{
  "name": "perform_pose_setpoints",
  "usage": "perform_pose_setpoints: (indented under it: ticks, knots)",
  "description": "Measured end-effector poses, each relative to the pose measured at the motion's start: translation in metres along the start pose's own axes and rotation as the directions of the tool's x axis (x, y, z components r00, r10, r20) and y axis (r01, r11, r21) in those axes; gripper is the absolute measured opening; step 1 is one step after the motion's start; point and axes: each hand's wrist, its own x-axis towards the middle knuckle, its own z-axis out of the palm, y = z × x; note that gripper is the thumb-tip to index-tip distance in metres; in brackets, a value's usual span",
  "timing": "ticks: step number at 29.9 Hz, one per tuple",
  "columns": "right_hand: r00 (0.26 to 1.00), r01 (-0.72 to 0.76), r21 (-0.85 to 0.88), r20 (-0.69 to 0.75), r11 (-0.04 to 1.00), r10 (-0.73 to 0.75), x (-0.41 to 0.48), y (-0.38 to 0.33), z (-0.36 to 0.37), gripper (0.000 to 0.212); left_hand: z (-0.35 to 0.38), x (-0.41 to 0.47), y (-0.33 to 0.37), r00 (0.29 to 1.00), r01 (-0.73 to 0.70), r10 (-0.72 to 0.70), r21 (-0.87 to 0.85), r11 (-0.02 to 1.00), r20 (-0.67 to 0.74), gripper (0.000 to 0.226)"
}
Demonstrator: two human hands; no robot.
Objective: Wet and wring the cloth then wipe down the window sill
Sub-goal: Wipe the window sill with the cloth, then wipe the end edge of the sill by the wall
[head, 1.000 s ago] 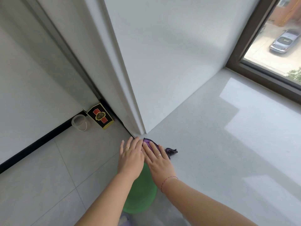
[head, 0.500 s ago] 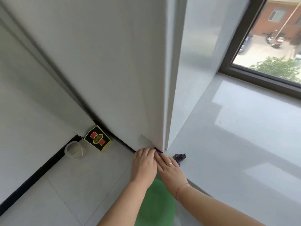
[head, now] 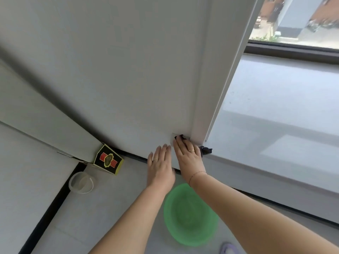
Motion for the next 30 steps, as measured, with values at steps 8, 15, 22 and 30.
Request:
perform_pose_setpoints:
  ticks: [8, 15, 22, 30]
  knots:
    - [0.979, 0.202, 0.108, -0.014, 0.973, -0.202, -0.01, -0.015, 0.017, 0.081, 0.043, -0.04, -0.001, 0.988, 0.154, -0.145, -0.229, 0.961, 0.054, 0.07]
    - [0.958, -0.28, 0.674, 0.146, 0.683, 0.248, -0.091, -0.006, 0.124, 0.054, 0.124, -0.068, 0.01, 0.801, 0.579, -0.213, -0.637, 0.508, 0.559, 0.032]
    - [0.743, -0.628, 0.717, 0.437, 0.303, 0.507, -0.106, 0.017, 0.237, 0.044, 0.248, -0.086, 0.0, 0.663, 0.732, -0.06, -0.631, 0.257, 0.746, 0.026]
    - [0.704, -0.706, 0.614, 0.552, 0.353, 0.447, -0.103, 0.066, 0.361, 0.039, 0.374, -0.051, -0.042, 0.738, 0.655, -0.15, -0.646, 0.392, 0.658, 0.013]
